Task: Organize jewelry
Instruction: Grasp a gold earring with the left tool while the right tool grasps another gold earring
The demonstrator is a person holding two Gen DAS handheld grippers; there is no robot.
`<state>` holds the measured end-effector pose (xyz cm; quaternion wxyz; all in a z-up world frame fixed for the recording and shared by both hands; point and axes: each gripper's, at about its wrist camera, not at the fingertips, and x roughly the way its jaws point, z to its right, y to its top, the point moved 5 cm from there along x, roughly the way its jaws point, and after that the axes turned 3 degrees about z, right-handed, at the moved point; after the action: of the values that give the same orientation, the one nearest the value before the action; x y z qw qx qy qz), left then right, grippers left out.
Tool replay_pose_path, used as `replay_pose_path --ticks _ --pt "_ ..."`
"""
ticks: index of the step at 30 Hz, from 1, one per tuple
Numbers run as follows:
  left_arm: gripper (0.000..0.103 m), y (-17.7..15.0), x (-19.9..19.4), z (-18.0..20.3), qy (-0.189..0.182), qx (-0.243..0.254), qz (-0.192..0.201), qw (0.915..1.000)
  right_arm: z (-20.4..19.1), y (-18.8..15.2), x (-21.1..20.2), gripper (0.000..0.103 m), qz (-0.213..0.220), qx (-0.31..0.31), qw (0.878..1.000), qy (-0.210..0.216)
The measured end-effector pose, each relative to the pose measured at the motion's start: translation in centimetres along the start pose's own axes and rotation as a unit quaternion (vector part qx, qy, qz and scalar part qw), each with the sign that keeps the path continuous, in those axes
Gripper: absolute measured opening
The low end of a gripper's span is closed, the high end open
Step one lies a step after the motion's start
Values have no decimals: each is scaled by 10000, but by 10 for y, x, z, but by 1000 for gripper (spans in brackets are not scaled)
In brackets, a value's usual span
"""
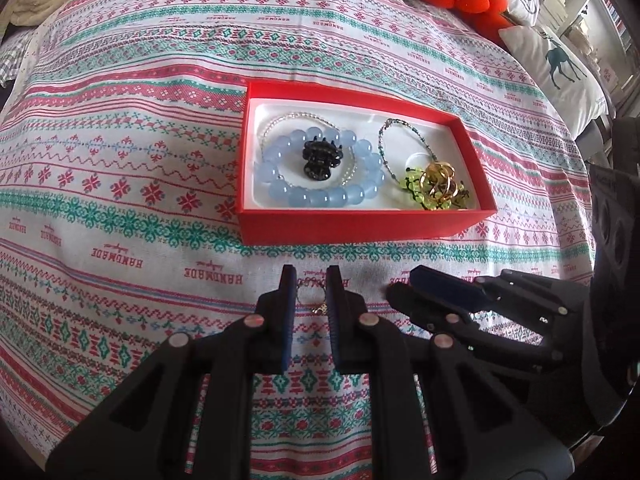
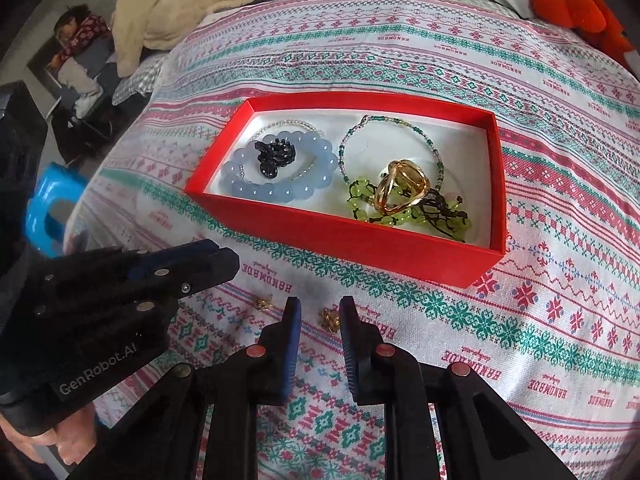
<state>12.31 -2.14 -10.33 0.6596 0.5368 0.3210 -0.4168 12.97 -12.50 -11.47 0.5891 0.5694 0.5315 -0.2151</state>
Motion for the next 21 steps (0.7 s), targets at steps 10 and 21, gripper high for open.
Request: replay_pose_path --ticks 10,21 --pt "16 3 -4 0 -41 -44 27 10000 -5 4 3 3 -24 -47 9997 -227" --pt "16 5 -13 -2 -127 -64 73 9999 -8 1 5 8 -76 -163 9996 -207"
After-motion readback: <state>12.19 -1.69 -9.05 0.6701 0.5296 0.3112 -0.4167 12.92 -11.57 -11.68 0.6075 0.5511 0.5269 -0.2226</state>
